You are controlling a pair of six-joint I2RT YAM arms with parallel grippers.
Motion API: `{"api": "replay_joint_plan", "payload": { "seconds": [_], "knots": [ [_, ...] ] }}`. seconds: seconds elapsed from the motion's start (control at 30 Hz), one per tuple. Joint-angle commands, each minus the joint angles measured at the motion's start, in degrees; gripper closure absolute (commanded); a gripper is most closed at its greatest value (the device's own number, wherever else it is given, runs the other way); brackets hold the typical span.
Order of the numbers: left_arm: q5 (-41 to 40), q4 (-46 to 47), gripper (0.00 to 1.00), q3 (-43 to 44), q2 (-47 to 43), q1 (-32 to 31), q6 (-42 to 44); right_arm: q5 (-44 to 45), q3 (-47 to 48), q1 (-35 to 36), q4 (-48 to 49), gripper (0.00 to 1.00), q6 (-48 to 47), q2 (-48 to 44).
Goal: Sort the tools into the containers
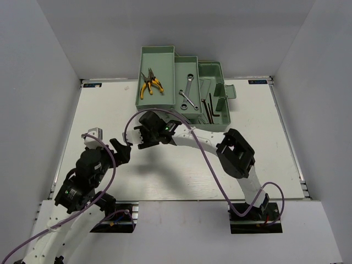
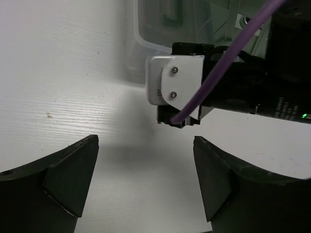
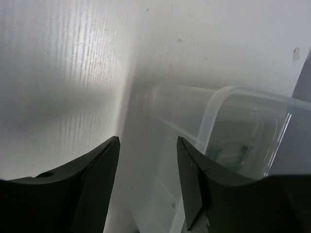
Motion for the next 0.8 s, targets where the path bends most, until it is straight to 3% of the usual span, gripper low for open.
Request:
{"api": "replay_joint_plan", "payload": {
  "seconds": [0.0,0.4,0.53,0.77],
  "knots": [
    [-0.8,0.2,0.11,0.2,-1.3,-0.3,0.5,3.7,1.3,0.4,5.4,0.45,2.8,-0.7],
    [-0.3,0.2,0.11,-0.3,-2.4,-0.3,0.5,-2.0,6.6,0.7,-4.6,0.49,7.2,-5.7],
    [-0.3,0.2,0.11,-0.3,-2.4,-0.3,0.5,4.5,4.1,0.5,-0.2,0.49,4.3,-4.6],
    [-0.3,0.2,0.11,-0.3,-2.4,-0.3,0.5,6.2,5.3,-0.6,5.0,0.46,1.5,1.3]
  ]
}}
